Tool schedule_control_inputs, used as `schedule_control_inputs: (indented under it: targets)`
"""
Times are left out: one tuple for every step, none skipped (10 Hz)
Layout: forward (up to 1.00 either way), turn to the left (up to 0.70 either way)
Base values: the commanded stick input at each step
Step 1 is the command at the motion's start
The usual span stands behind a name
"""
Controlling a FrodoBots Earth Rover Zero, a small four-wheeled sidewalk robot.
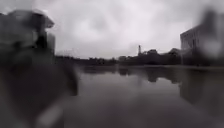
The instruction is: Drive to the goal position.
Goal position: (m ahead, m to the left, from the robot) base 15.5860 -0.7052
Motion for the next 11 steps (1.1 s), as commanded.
schedule_control_inputs:
  targets:
    - [0.7,0.0]
    - [0.7,0.0]
    - [0.7,0.0]
    - [0.7,0.0]
    - [0.7,0.0]
    - [0.7,0.0]
    - [0.7,0.0]
    - [0.7,0.0]
    - [0.7,0.0]
    - [0.7,0.0]
    - [0.7,0.0]
